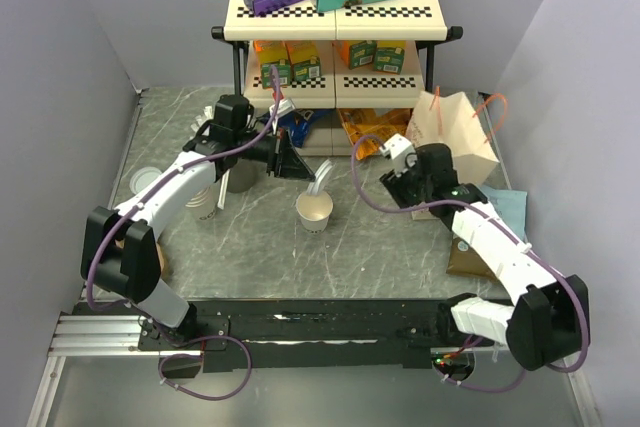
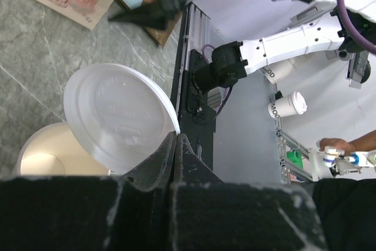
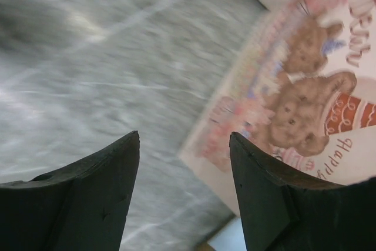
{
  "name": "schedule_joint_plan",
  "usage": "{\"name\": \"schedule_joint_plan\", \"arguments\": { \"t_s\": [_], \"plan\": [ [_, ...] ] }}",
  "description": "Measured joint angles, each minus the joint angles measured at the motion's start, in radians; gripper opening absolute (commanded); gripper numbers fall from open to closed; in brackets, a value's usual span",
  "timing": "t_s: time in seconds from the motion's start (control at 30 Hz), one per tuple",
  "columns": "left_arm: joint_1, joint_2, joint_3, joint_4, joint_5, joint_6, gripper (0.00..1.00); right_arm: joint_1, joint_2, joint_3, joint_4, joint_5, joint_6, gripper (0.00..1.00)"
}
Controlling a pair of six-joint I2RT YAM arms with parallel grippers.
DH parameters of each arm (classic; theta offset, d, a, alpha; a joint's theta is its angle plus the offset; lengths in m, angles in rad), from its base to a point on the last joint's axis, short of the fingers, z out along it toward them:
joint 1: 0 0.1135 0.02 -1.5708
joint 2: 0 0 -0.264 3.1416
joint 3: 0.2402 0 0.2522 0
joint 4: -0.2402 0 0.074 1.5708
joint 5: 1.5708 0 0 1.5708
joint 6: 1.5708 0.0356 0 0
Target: Pack the takeout coffee
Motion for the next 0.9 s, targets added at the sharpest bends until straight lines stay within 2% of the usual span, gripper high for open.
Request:
{"name": "schedule_joint_plan", "arguments": {
  "t_s": [0.13, 0.27, 0.43, 0.63, 0.9],
  "plan": [
    [-0.003, 0.000, 0.000, -0.009, 0.000, 0.017, 0.01, -0.089, 0.030, 0.000, 0.016, 0.039, -0.049, 0.69],
    [-0.004, 0.000, -0.020, 0.008, 0.005, 0.019, 0.01, -0.111, 0.035, 0.004, 0.009, 0.037, -0.062, 0.75],
    [-0.019, 0.003, -0.065, 0.051, 0.050, -0.005, 0.01, -0.103, 0.027, 0.006, 0.008, -0.201, -0.050, 0.82],
    [-0.028, 0.043, -0.072, 0.112, 0.109, -0.055, 0.01, -0.060, 0.087, 0.031, 0.009, -0.477, -0.033, 0.85],
    [-0.024, 0.102, -0.094, 0.145, 0.127, -0.086, 0.01, -0.039, 0.220, 0.062, 0.052, -0.669, -0.006, 0.88]
  ]
}}
